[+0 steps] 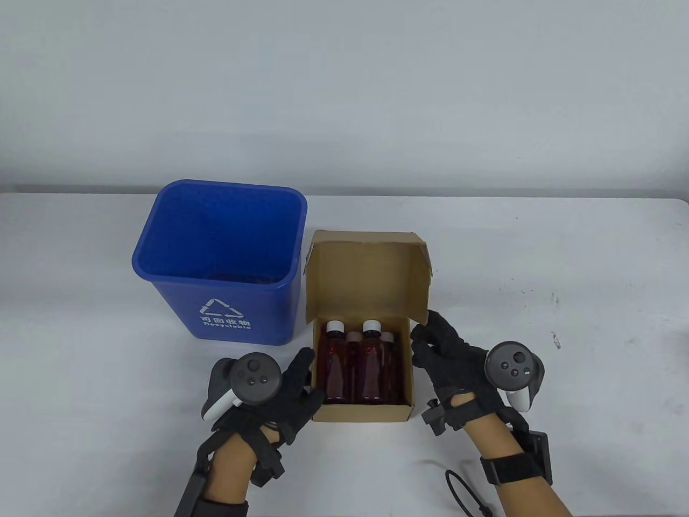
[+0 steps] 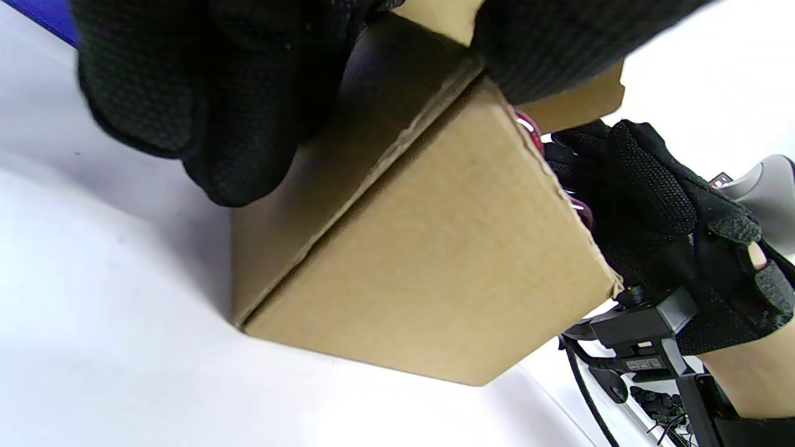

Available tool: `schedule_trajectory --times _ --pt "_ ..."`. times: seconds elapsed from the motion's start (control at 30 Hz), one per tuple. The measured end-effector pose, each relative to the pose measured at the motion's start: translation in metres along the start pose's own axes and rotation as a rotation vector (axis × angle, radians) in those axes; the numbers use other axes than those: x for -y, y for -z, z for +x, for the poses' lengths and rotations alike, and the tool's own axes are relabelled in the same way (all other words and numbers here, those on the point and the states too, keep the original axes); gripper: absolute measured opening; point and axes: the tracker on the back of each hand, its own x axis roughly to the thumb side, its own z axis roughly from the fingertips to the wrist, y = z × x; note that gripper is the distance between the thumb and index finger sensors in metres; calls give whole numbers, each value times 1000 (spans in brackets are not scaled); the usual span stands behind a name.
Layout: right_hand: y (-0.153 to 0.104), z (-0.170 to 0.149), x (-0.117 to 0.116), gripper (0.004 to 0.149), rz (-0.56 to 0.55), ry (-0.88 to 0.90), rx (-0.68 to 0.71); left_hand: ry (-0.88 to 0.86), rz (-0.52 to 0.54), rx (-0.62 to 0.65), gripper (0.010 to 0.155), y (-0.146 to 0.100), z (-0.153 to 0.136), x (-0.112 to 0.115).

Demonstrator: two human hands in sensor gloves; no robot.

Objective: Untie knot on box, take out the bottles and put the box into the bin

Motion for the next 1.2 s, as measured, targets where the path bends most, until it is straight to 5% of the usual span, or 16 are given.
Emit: schedule_trajectory --times 0.73,1.2 --pt "-13 8 -5 64 114 -144 52 83 43 -10 83 -3 11 1" --pt "-22 21 -14 66 199 -281 82 324 157 1 92 -10 27 0"
